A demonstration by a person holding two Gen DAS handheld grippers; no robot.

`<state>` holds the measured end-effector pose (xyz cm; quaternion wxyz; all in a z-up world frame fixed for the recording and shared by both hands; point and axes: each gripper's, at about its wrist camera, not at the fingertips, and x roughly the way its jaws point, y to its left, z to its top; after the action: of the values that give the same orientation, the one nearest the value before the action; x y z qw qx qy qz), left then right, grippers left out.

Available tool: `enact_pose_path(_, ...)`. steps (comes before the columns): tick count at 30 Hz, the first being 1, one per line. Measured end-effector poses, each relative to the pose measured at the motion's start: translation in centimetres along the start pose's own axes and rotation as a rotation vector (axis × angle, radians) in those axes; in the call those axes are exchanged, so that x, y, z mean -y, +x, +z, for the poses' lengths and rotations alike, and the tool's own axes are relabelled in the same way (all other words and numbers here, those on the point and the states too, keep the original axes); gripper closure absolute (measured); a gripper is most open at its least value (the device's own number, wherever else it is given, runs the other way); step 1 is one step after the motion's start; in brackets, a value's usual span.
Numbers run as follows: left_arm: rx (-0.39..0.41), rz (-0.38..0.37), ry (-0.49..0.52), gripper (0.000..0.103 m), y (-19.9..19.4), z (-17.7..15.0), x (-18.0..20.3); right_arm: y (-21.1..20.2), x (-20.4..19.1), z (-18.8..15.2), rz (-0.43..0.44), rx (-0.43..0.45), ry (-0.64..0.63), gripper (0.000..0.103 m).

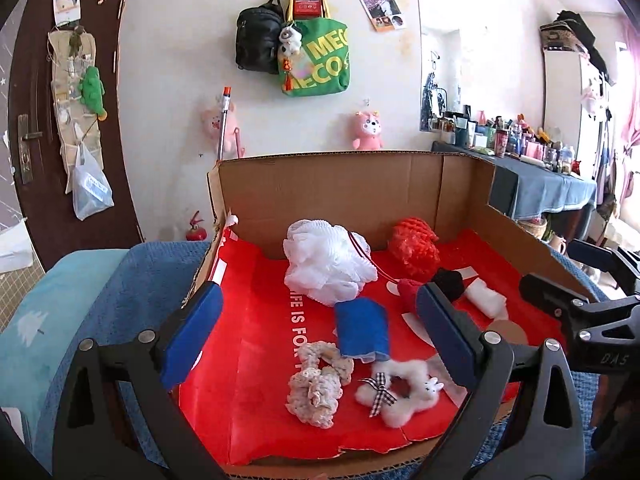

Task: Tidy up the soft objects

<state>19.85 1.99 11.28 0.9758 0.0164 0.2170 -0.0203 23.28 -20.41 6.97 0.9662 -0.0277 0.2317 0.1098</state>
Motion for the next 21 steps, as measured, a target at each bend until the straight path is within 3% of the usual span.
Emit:
enact_pose_path(4, 0.019, 0.003, 0.018, 0.004, 0.4, -0.6, 0.2, 0.4, -0.1, -0.7, -0.023, 0.01, -0.002, 0.0)
enact_pose_path(10, -0.025, 0.0, 0.033, 0.004, 1.5, -1.4, 0.6, 1.4, 0.0, -1.3, 0.004, -0.032, 0.014, 0.0)
enact_pose_path(21, -0.074, -0.014, 0.013, 0.004, 2.4, -2.5, 0.6, 1.7, -0.5, -1.9, -0.045, -0.035, -0.02, 0.0)
